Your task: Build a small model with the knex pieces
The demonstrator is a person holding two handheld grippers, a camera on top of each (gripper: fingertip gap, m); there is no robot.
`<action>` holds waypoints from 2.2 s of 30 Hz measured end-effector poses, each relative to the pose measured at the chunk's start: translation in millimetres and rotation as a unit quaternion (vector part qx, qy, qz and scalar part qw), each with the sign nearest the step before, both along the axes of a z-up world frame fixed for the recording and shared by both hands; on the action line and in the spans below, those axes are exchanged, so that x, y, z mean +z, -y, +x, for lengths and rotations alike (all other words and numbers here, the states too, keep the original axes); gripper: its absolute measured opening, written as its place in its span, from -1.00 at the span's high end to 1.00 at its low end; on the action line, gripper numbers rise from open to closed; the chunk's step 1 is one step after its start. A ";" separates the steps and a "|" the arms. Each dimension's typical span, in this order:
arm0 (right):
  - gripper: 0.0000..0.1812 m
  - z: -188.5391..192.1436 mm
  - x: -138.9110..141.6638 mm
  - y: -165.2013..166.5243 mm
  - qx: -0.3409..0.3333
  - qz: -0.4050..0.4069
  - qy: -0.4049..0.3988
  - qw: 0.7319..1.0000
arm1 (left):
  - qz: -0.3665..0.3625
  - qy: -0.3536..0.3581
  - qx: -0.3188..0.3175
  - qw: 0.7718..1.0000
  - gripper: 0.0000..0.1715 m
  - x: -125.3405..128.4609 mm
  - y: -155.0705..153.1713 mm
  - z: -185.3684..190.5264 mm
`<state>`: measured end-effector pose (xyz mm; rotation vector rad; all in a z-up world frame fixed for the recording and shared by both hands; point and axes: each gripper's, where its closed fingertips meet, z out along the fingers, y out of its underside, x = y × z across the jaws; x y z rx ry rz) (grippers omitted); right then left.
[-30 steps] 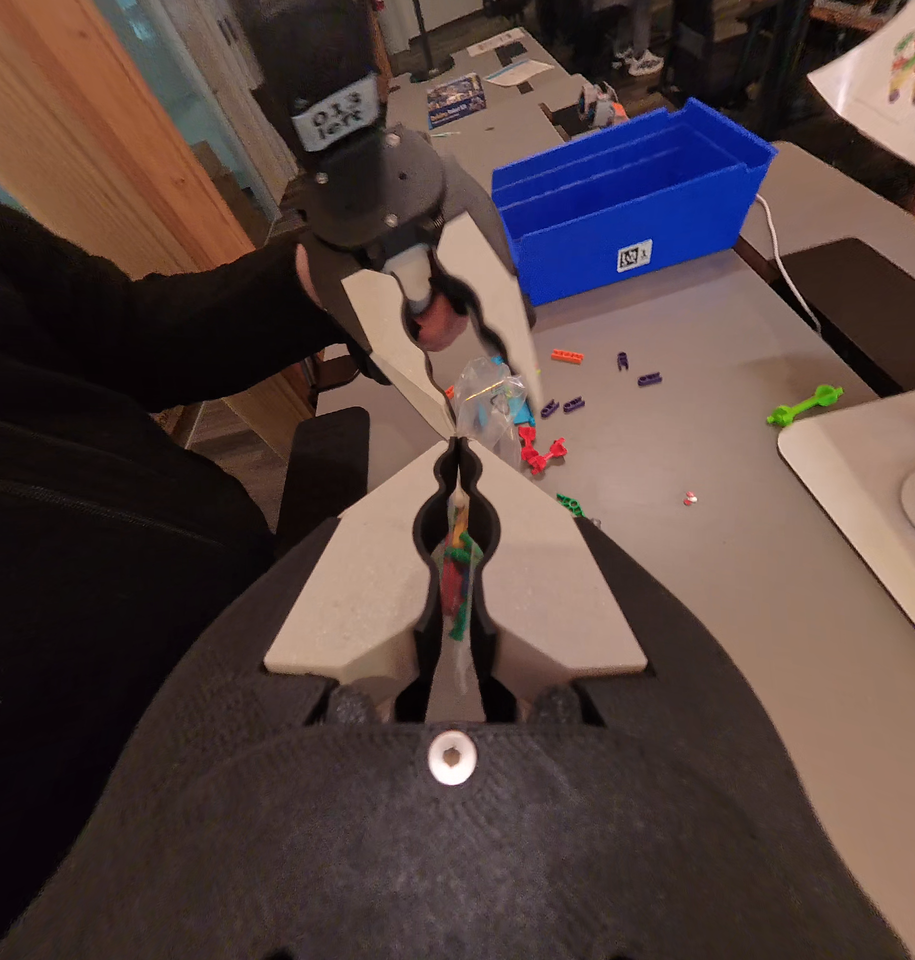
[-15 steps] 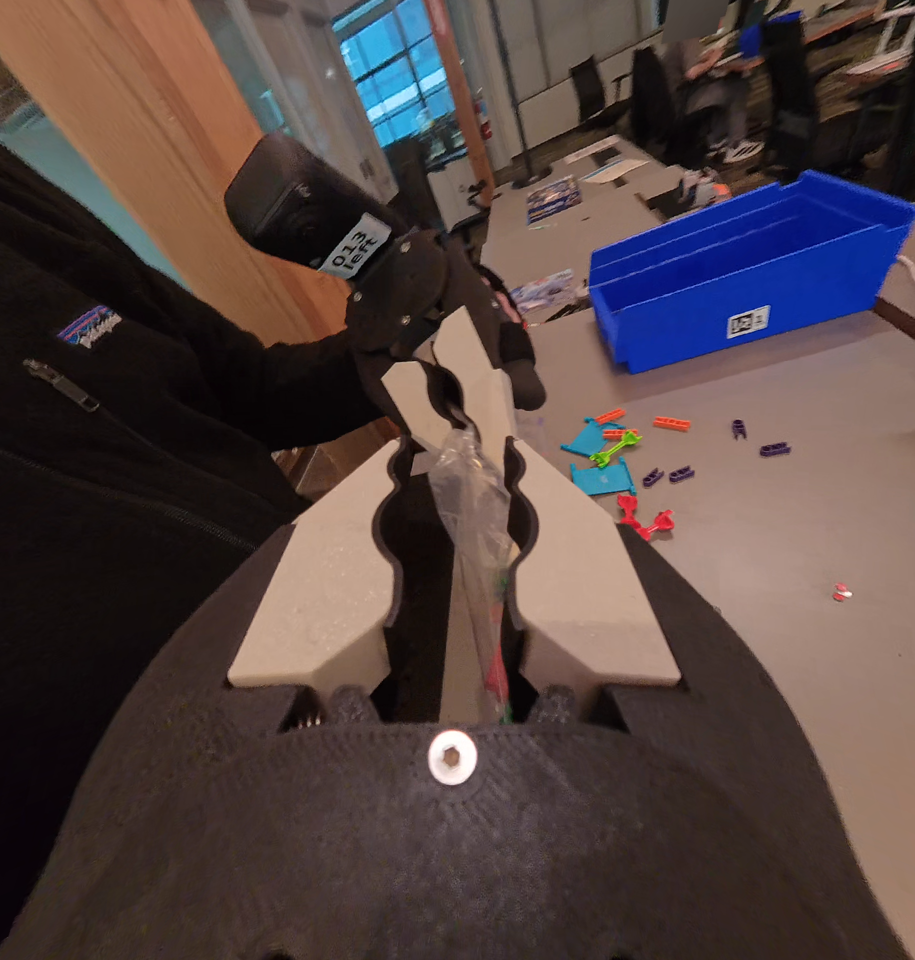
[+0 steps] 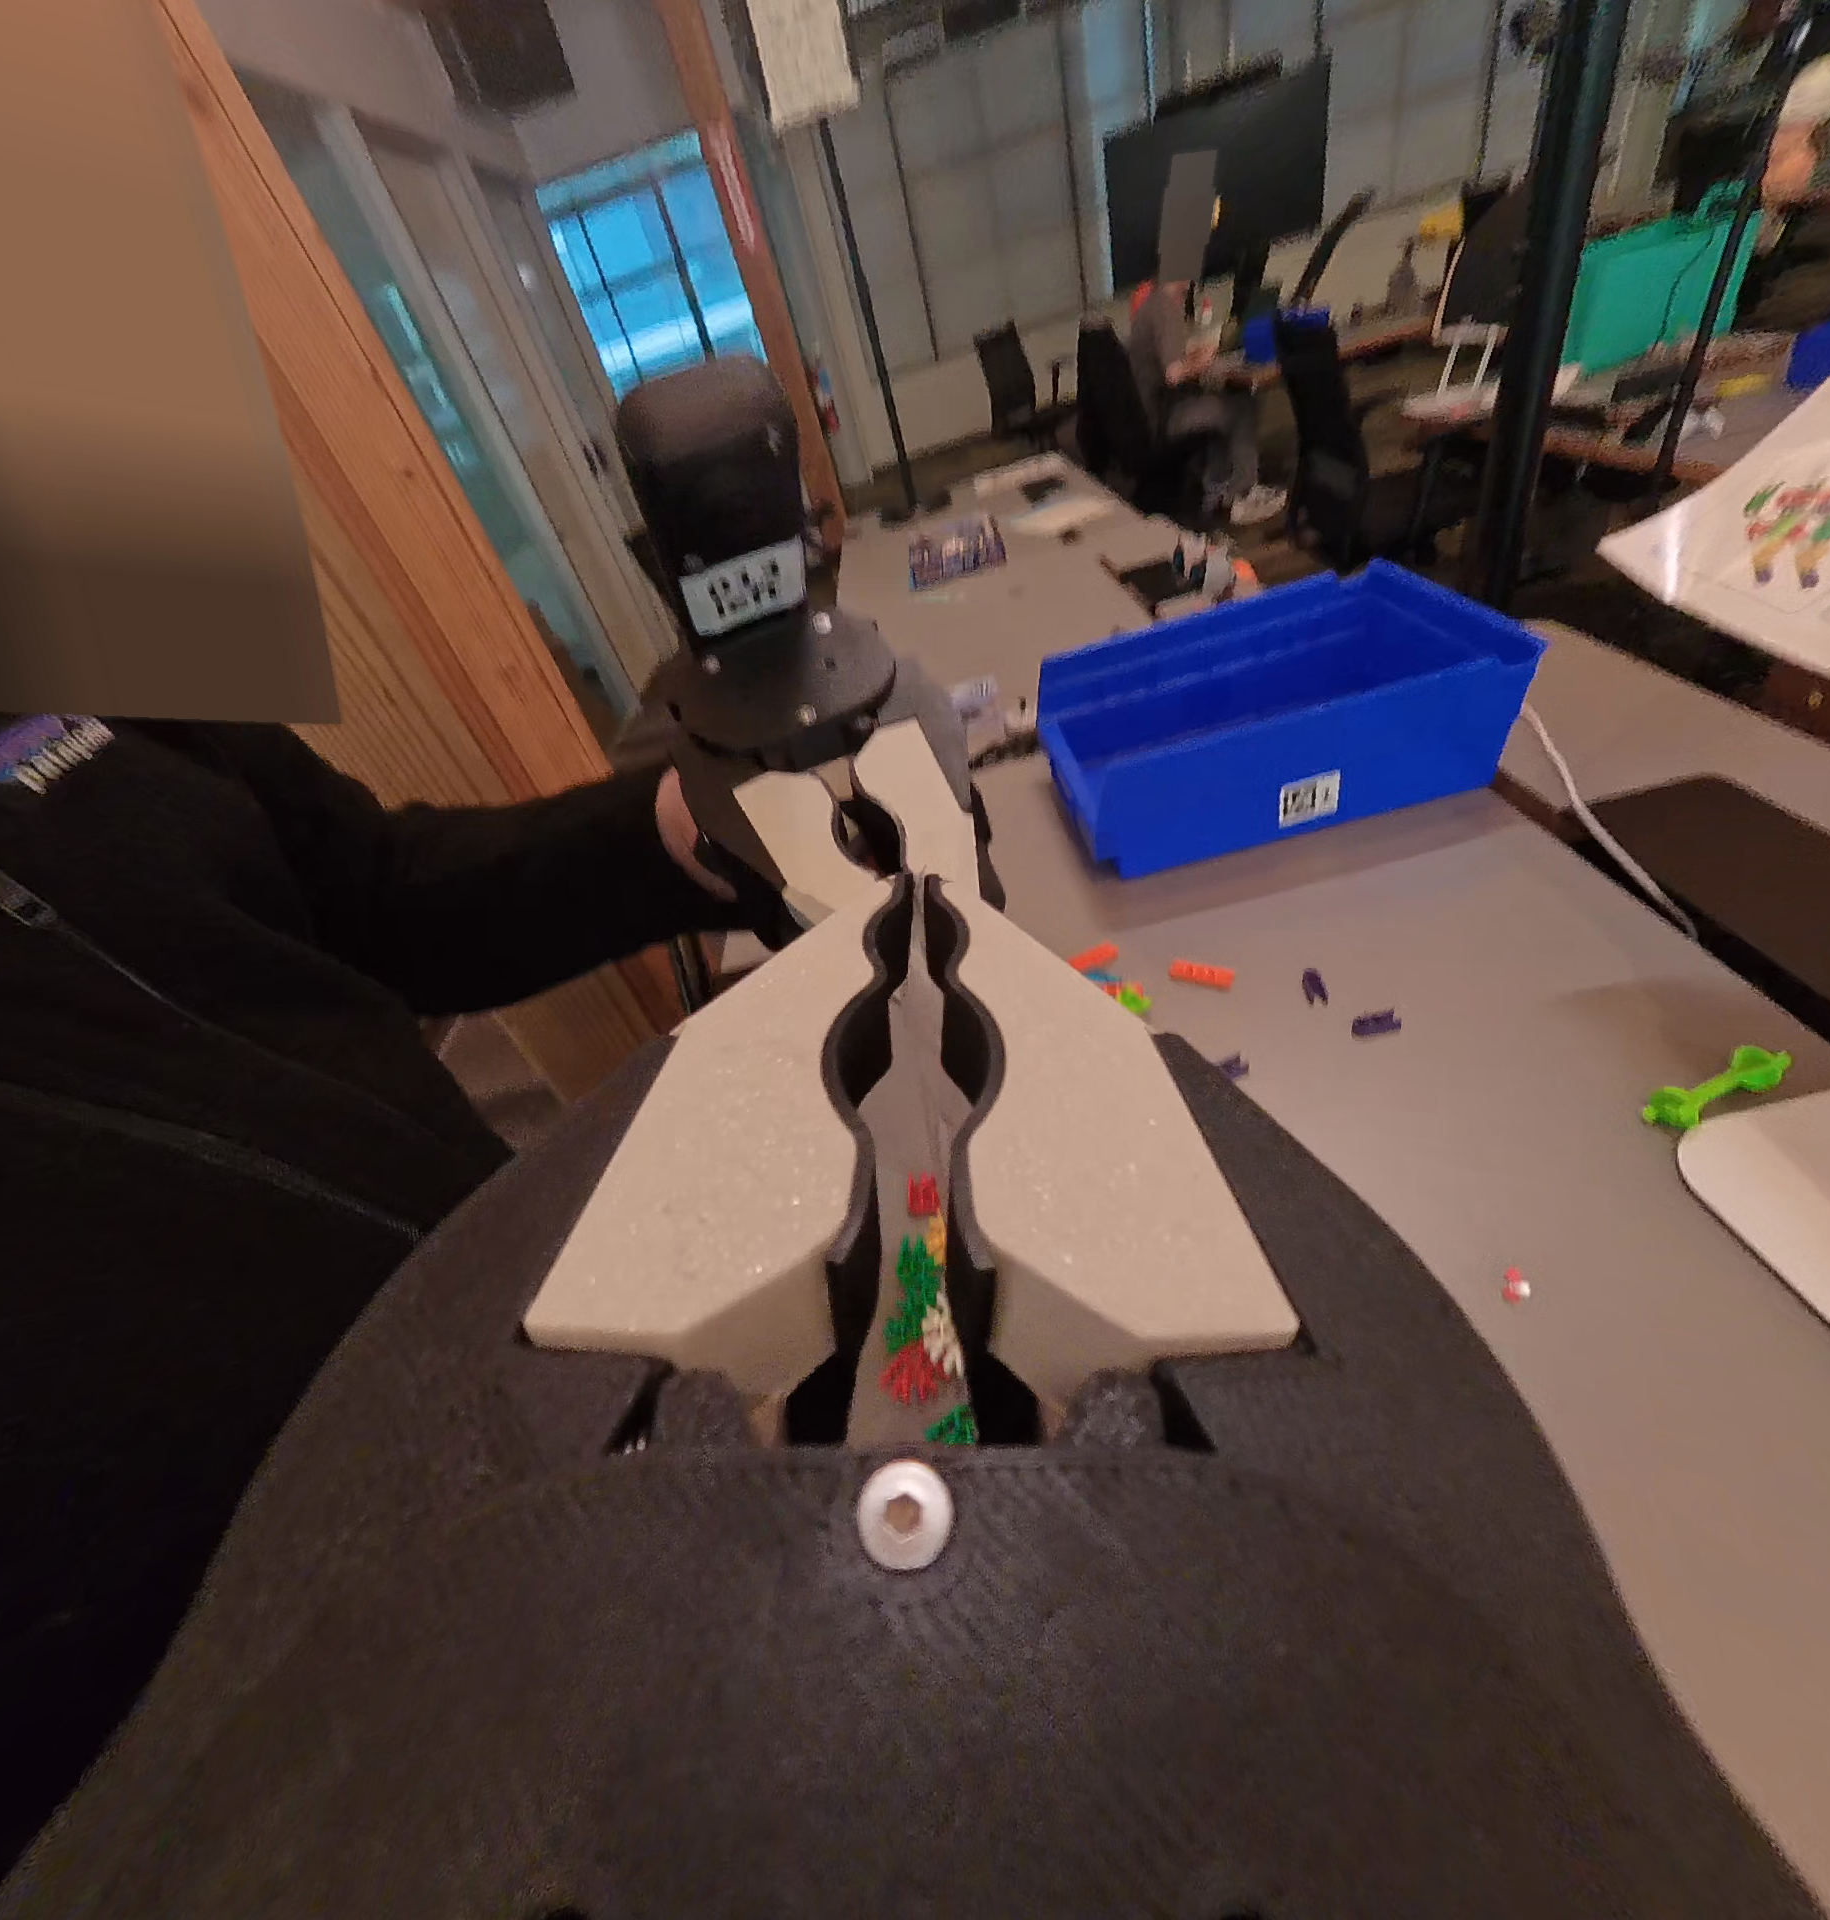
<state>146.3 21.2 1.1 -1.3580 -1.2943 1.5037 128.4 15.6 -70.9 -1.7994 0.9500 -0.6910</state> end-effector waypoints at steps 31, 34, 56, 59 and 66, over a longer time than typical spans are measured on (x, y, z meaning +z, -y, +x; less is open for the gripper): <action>0.97 3.6 -12.9 5.4 0.025 0.003 0.138 0.990 | -0.054 0.220 -0.041 0.973 1.00 18.4 6.4 7.4; 0.65 5.5 -2.4 -5.7 -0.001 -0.010 0.101 0.995 | -0.060 0.274 -0.037 0.959 1.00 28.5 5.3 2.0; 1.00 26.2 1.6 -27.7 -0.042 -0.045 -0.011 0.998 | -0.091 0.374 -0.078 0.920 1.00 43.5 4.9 0.7; 1.00 24.7 4.1 -27.1 -0.046 -0.024 0.014 0.999 | -0.076 0.344 -0.056 0.934 0.80 38.0 -0.4 -2.0; 1.00 16.4 -4.0 -25.4 -0.070 0.100 0.143 0.982 | -0.027 0.200 -0.017 0.979 0.32 26.0 -17.1 5.7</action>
